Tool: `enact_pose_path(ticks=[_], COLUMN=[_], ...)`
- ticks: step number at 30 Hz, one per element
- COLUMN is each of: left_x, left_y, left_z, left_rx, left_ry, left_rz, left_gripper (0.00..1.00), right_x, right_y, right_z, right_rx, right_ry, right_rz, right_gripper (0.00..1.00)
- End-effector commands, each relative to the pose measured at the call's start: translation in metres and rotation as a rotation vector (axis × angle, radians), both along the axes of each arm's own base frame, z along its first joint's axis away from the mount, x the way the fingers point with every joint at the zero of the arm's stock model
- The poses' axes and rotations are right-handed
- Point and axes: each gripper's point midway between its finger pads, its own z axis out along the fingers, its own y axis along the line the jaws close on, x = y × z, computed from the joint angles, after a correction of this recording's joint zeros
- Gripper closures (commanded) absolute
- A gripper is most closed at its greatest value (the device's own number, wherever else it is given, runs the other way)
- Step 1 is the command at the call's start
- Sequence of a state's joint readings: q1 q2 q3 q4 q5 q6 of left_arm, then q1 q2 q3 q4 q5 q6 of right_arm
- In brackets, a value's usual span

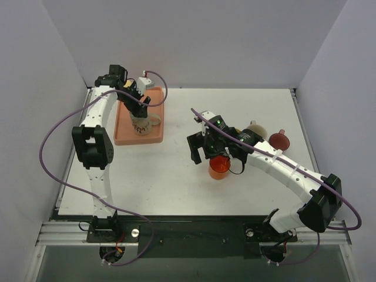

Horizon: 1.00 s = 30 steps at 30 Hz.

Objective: Turn the mug right side up

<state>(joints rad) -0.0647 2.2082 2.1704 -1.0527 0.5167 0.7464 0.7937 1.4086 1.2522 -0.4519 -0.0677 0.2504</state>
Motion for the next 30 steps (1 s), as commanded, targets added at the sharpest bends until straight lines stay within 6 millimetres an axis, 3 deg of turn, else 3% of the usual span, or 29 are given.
enact_pose_path(ticks=[1,7,10,17,22,23,24,25,26,27,30], left_x=[-0.002,0.015,0.013,0.015,0.014,0.018,0.015,0.019,0.017,0.020,0.024], left_y=[-0.006,-0.021,-0.034,-0.027,-0.023,-0.023,-0.023,-0.024,-0.022,-0.022,-0.008], left_z=[0.041,0.092,0.098,0.057,0.054,0.064,0.054,0.068,0.056,0.065,0.057], left_rx=[-0.038,-0.043,-0.074,-0.030,-0.102,-0.110,-0.116,-0.122,-0.122,-0.121,-0.086], left_ry=[-0.105,-0.299,-0.303,-0.215,-0.201,-0.246,-0.229,-0.284,-0.265,-0.305,-0.296], left_rz=[-0.068,-0.110,-0.136,-0.132,-0.087,-0.083,-0.073,-0.072,-0.053,-0.051,-0.006], left_gripper=[0.14,0.12,0.12,0.11,0.11,0.11,0.11,0.11,0.11,0.11,0.11], right_x=[-0.005,-0.009,-0.009,-0.011,-0.012,-0.012,-0.011,-0.011,-0.011,-0.010,-0.010], right_y=[-0.005,-0.009,-0.011,-0.016,-0.017,-0.016,-0.016,-0.014,-0.013,-0.010,-0.008], right_z=[0.008,0.008,0.009,0.013,0.012,0.013,0.012,0.012,0.013,0.014,0.014], right_rx=[0.019,0.023,0.021,0.024,0.023,0.025,0.023,0.024,0.025,0.028,0.029], right_ry=[-0.034,-0.037,-0.043,-0.059,-0.055,-0.053,-0.051,-0.050,-0.049,-0.049,-0.046], right_rz=[-0.015,-0.028,-0.033,-0.042,-0.046,-0.043,-0.041,-0.036,-0.035,-0.029,-0.024], right_gripper=[0.09,0.09,0.09,0.09,0.09,0.09,0.09,0.09,0.09,0.09,0.09])
